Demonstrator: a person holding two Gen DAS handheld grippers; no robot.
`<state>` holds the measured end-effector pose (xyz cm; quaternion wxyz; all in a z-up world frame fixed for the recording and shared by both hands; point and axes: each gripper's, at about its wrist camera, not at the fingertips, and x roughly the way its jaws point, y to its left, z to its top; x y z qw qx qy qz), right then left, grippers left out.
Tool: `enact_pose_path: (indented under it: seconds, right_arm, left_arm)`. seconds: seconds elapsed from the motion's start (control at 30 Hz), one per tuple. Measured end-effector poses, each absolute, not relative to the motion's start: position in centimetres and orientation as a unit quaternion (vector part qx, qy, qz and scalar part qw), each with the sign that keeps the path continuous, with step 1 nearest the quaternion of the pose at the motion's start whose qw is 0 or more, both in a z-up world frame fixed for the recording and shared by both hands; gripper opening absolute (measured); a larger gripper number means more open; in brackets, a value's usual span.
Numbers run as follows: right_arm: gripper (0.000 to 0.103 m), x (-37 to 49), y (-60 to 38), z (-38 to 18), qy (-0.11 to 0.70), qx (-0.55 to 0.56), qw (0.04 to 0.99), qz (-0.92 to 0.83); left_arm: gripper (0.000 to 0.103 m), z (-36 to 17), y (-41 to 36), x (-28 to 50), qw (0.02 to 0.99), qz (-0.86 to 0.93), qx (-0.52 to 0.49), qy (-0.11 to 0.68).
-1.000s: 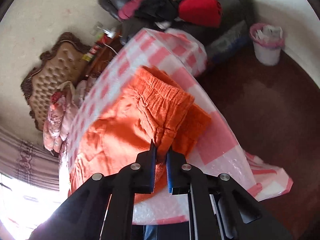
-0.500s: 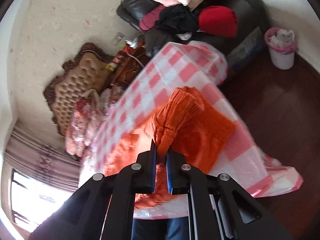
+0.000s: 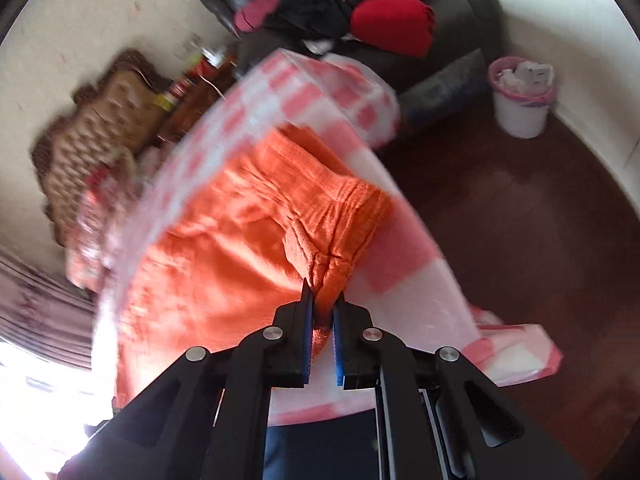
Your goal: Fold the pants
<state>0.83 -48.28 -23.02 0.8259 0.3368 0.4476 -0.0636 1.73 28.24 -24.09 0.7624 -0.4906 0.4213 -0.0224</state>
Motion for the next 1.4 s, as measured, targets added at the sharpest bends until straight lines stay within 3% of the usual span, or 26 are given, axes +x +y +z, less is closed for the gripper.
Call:
enact_pose_path:
  seconds: [0.1,0.17,0.2,0.27,0.33,0.53,0.6,0.67,0.8,0.87,0.93,1.17,1.23,1.33,1.4]
  right_arm:
    - [0.009,0.9,-47.6,-23.4,0.455,0.292,0.836,-0.093]
    - [0.013,0.9,-47.2,-23.5,0.46,0.275,0.837,-0.107]
    - [0.017,0.8,-47.2,-23.5,0.461,0.27,0.837,-0.116]
    - [0.043,0.5,-47.3,-23.1,0.458,0.253,0.839,-0.151]
    - [0.049,-0.1,-47.3,-22.4,0.447,0.245,0.843,-0.174]
    - [0.049,-0.4,-44.0,-17.3,0.378,0.145,0.885,-0.231]
    - [0.05,0.1,-42.8,-16.4,0.369,0.123,0.895,-0.22]
    - [0.05,1.2,-40.9,-15.9,0.364,0.1,0.906,-0.193]
    - [0.05,3.6,-38.5,-18.4,0.405,0.067,0.895,-0.175]
    - [0.05,4.5,-38.3,-20.5,0.434,0.072,0.882,-0.168]
    - [0.05,4.8,-38.1,-22.1,0.451,0.062,0.874,-0.171]
    - [0.052,4.6,-38.3,-23.0,0.455,0.057,0.874,-0.161]
    - [0.052,4.6,-38.3,-22.8,0.455,0.059,0.874,-0.159]
    - [0.057,4.7,-38.3,-22.0,0.446,0.062,0.88,-0.152]
    - [0.059,5.2,-38.2,-21.3,0.439,0.056,0.885,-0.146]
  left_arm:
    - [0.008,-25.1,28.9,1.4,0.758,-0.032,-0.511,0.405]
    - [0.023,-25.5,29.8,1.1,0.752,-0.045,-0.539,0.377]
    - [0.025,-25.5,30.2,0.9,0.753,-0.047,-0.544,0.367]
    - [0.04,-25.2,31.4,0.6,0.762,-0.04,-0.546,0.346]
    - [0.043,-25.2,32.8,0.1,0.761,-0.032,-0.56,0.327]
    - [0.042,-27.3,36.7,0.3,0.708,-0.068,-0.644,0.283]
    - [0.028,-27.5,37.3,0.7,0.696,-0.067,-0.659,0.278]
    - [0.004,-26.0,37.8,0.7,0.726,-0.036,-0.628,0.277]
    - [0.003,-21.3,36.5,0.5,0.833,0.102,-0.425,0.34]
    - [0.023,-21.8,36.0,0.2,0.837,0.175,-0.366,0.367]
    - [0.044,-23.0,37.0,-0.6,0.828,0.208,-0.372,0.365]
    - [0.068,-28.4,40.1,-1.3,0.732,0.079,-0.598,0.316]
    - [0.065,-30.5,40.0,-1.0,0.689,0.042,-0.655,0.307]
    - [0.034,-30.5,39.2,0.1,0.696,-0.002,-0.654,0.298]
    - [0.02,-29.0,39.0,0.5,0.718,0.002,-0.627,0.303]
